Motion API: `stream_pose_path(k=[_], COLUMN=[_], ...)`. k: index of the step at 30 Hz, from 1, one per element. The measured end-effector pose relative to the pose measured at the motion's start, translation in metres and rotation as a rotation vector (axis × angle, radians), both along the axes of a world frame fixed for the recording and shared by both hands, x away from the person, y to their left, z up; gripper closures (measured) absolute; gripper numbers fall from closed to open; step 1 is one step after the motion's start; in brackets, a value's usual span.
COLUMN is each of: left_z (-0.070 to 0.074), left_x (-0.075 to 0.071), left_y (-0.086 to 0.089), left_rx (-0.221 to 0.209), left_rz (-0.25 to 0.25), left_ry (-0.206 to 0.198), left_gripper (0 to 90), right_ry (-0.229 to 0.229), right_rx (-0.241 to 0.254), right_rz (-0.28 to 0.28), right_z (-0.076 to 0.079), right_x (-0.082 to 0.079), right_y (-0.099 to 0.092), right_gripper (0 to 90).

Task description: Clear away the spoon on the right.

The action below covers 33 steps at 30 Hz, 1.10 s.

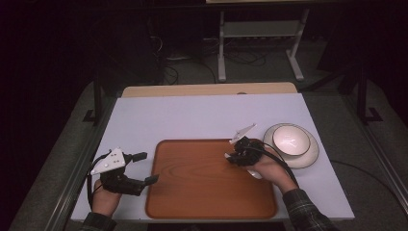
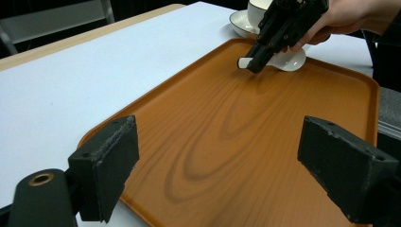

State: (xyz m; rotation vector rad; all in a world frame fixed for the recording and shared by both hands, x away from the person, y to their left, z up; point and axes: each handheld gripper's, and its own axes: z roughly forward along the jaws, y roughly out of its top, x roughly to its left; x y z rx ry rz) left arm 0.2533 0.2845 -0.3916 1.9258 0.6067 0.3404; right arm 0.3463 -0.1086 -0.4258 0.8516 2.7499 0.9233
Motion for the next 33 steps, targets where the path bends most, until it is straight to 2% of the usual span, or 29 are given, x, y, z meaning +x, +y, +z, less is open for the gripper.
stream_pose_path(k=[7, 14, 19, 20, 21, 22, 23, 24, 29, 30, 33], left_z=[0.0, 0.0, 0.0, 0.0, 0.0, 0.0, 0.0, 0.0, 0.0, 0.0, 0.0], left_x=[0.0, 0.0, 0.0, 0.0, 0.0, 0.0, 0.0, 0.0, 0.0, 0.0, 0.0], left_y=[0.0, 0.0, 0.0, 0.0, 0.0, 0.0, 0.0, 0.0, 0.0, 0.0, 0.0], left_rx=[0.0, 0.0, 0.001, 0.001, 0.0, 0.0, 0.0, 0.0, 0.0, 0.001, 0.002], left_rz=[0.0, -0.001, -0.001, -0.001, 0.0, -0.001, -0.001, 0.0, 0.0, 0.0, -0.003], left_ry=[0.0, 0.0, -0.001, -0.002, -0.001, -0.002, -0.002, 0.0, 0.0, 0.0, -0.002], left_gripper=[12.7, 12.7, 12.8, 12.7, 12.7, 12.7, 12.7, 12.7, 12.7, 12.7, 12.7], right_ry=[0.009, 0.006, -0.02, -0.023, -0.023, -0.03, -0.03, -0.042, -0.072, -0.079, -0.091], right_rx=[-0.014, -0.022, -0.01, 0.01, 0.01, 0.038, 0.038, 0.066, 0.115, 0.141, 0.161], right_rz=[0.0, 0.0, -0.025, -0.041, -0.041, -0.045, -0.045, -0.061, -0.086, -0.096, -0.101], right_z=[-0.002, -0.002, -0.002, -0.001, -0.001, 0.001, 0.001, 0.003, 0.008, 0.011, 0.014], right_x=[0.0, 0.0, -0.001, 0.0, 0.0, 0.0, 0.0, 0.0, -0.002, -0.003, -0.004], right_y=[0.0, 0.001, -0.001, -0.003, -0.003, -0.006, -0.006, -0.009, -0.017, -0.022, -0.026], right_gripper=[78.3, 71.2, 56.4, 48.6, 48.6, 39.2, 39.2, 33.5, 26.2, 25.0, 24.1])
